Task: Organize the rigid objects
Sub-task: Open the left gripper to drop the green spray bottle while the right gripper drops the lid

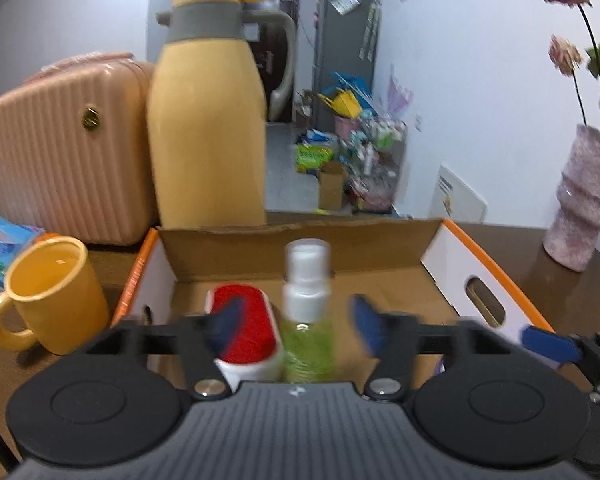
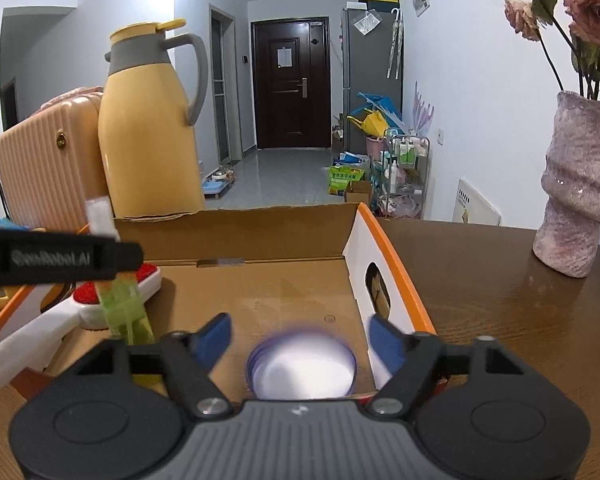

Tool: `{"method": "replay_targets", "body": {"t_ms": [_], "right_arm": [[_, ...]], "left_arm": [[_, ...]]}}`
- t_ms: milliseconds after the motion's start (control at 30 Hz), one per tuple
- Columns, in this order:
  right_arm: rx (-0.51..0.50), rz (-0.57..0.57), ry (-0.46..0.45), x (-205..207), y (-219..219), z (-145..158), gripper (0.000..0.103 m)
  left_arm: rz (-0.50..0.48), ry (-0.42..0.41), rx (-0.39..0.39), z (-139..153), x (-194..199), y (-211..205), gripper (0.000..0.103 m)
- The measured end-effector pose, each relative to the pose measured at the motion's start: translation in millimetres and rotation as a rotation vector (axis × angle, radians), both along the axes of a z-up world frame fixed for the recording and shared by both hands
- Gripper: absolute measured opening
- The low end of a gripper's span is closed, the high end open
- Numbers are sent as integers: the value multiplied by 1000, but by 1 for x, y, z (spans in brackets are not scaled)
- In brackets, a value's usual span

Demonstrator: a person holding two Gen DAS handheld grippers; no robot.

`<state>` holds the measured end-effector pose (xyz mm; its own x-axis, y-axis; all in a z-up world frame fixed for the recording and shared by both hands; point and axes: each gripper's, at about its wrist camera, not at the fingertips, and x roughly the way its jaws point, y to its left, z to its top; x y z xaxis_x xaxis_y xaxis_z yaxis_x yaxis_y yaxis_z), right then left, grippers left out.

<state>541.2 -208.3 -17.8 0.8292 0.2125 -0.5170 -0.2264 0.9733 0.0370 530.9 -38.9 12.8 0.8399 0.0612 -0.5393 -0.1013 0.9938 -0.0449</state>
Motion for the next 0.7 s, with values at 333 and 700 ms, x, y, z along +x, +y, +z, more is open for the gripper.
{"method": "replay_targets", "body": {"t_ms": [333, 700], "right_arm": [[6, -28, -11, -2, -3, 5, 100], [12, -35, 4, -9, -4, 14, 103]], "left_arm": [[64, -34, 6, 7, -4, 7, 103], [64, -45, -12, 14, -11, 10, 103]]}}
